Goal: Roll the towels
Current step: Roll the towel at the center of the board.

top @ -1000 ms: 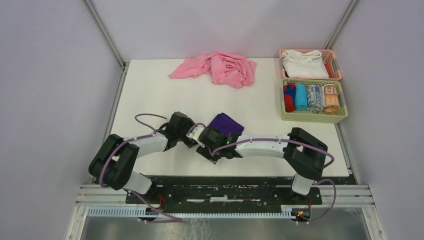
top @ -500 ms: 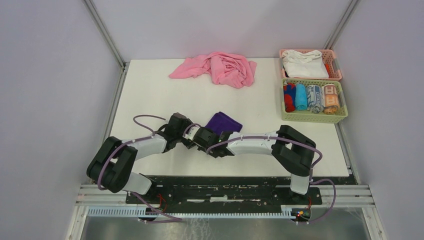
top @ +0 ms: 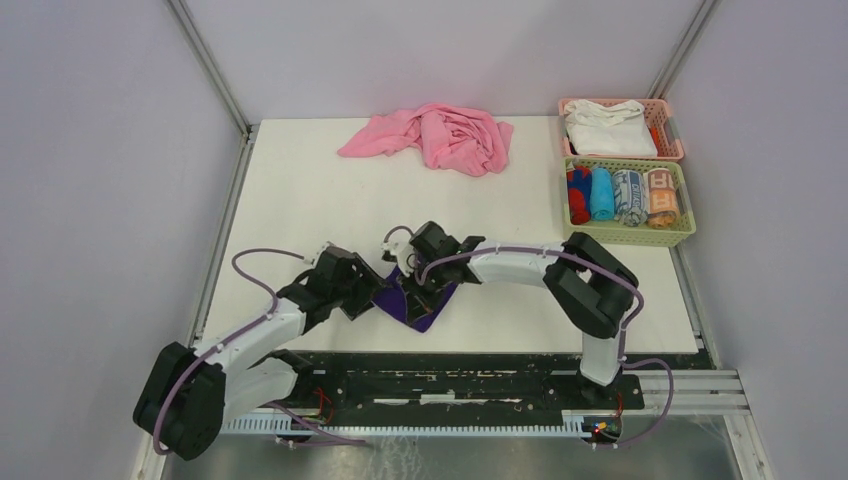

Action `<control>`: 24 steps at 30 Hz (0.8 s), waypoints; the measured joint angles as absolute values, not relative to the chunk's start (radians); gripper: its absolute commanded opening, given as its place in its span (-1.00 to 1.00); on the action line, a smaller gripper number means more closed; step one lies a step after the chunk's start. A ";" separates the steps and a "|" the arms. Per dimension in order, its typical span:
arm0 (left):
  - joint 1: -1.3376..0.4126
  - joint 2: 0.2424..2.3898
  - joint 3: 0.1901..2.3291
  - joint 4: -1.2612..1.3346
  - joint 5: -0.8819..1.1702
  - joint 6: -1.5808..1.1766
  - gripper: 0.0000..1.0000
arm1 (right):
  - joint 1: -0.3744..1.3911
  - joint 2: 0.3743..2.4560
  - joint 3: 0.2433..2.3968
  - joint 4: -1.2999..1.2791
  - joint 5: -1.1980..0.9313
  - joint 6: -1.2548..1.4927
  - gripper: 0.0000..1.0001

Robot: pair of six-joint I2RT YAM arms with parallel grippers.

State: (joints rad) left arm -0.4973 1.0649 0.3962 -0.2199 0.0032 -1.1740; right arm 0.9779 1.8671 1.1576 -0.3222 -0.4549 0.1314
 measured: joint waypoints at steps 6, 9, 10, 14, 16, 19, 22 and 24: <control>-0.498 0.974 0.396 -0.271 -0.001 -1.174 0.50 | 0.783 1.953 1.089 -0.156 -0.824 0.316 -0.94; -0.498 0.968 0.395 -0.264 0.002 -1.174 0.49 | 0.725 2.000 1.059 -0.060 -0.950 0.410 -0.93; -0.498 0.971 0.395 -0.258 0.005 -1.174 0.49 | 0.707 2.017 1.050 -0.026 -0.983 0.442 -0.93; -0.500 1.039 0.395 -0.204 0.019 -1.173 0.46 | 0.649 2.075 1.023 0.073 -1.085 0.553 -0.86; -0.500 1.082 0.396 -0.176 0.029 -1.173 0.43 | 0.628 2.092 1.021 0.081 -1.111 0.580 -0.79; -0.500 1.166 0.408 -0.123 0.045 -1.173 0.38 | 0.619 2.097 1.021 0.076 -1.119 0.585 -0.60; -0.501 1.236 0.439 -0.081 0.059 -1.173 0.35 | 0.617 2.095 1.023 0.062 -1.117 0.580 -0.32; -0.502 1.272 0.457 -0.062 0.063 -1.173 0.34 | 0.617 2.081 1.024 0.034 -1.098 0.567 -0.17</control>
State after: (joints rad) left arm -0.5018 1.2724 0.4568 -0.0616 0.0628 -1.1732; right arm 0.6167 2.0808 1.0237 0.0341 -1.0977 0.5667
